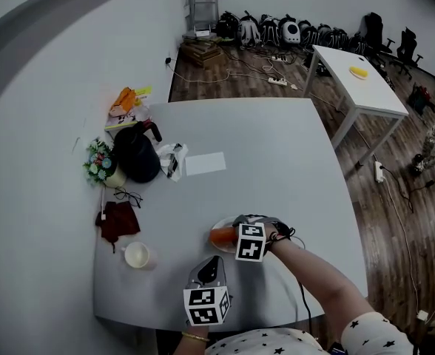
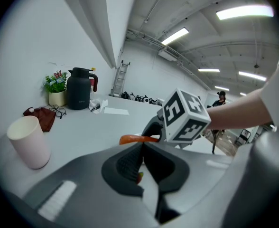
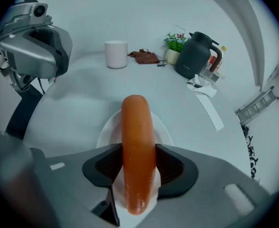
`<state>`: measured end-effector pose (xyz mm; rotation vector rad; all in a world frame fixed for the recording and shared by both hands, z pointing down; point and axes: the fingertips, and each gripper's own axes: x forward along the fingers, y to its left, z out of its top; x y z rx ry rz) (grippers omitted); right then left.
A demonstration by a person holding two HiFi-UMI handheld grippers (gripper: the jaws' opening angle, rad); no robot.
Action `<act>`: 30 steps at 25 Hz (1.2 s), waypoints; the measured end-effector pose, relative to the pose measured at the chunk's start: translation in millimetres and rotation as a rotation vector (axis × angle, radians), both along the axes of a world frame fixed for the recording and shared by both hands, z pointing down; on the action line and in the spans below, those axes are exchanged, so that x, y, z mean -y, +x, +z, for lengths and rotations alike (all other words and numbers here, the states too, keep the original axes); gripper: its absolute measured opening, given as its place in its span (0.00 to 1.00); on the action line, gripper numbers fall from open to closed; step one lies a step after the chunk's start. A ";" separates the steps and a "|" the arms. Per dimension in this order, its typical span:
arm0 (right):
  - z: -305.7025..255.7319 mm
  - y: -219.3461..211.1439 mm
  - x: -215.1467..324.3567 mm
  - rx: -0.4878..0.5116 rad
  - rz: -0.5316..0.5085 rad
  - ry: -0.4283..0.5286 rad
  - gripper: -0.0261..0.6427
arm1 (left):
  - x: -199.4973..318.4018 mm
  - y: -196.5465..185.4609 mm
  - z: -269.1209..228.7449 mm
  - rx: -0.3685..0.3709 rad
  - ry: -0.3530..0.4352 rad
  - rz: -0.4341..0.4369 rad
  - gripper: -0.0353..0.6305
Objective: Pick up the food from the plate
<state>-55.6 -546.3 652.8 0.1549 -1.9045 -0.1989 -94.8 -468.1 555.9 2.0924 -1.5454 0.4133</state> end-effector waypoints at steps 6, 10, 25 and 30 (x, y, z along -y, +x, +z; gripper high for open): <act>-22.8 11.0 -26.6 0.149 0.143 0.074 0.36 | -11.0 -0.6 -12.5 0.016 0.031 -0.010 0.06; -52.4 22.1 -57.7 0.387 0.373 0.063 0.36 | -27.0 4.0 -21.1 0.023 0.052 -0.003 0.06; -124.8 56.2 -157.5 0.933 0.903 -0.028 0.36 | -76.1 28.7 -37.2 0.041 0.107 0.031 0.06; -128.0 60.7 -163.9 0.937 0.926 -0.029 0.36 | -84.4 34.2 -45.1 0.045 0.118 0.038 0.06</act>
